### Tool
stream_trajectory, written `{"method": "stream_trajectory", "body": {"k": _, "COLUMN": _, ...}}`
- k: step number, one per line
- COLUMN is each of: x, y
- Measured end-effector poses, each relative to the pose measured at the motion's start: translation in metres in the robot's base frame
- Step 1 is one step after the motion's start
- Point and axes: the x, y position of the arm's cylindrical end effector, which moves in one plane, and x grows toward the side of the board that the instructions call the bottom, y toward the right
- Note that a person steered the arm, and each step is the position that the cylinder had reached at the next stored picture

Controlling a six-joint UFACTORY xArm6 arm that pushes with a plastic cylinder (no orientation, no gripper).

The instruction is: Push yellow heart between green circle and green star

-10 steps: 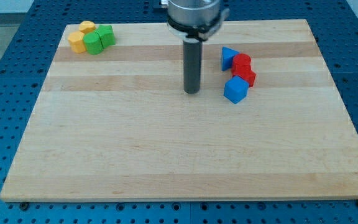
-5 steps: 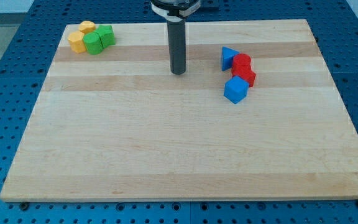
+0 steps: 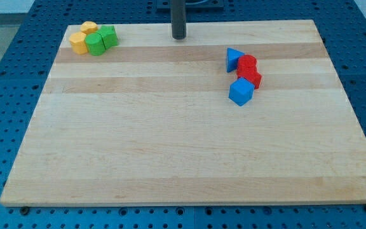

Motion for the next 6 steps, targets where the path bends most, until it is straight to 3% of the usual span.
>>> {"method": "stream_trajectory", "body": {"k": 1, "x": -0.026, "y": -0.029}}
{"method": "stream_trajectory", "body": {"k": 4, "x": -0.026, "y": -0.079}}
{"method": "stream_trajectory", "body": {"k": 6, "x": -0.018, "y": -0.08}}
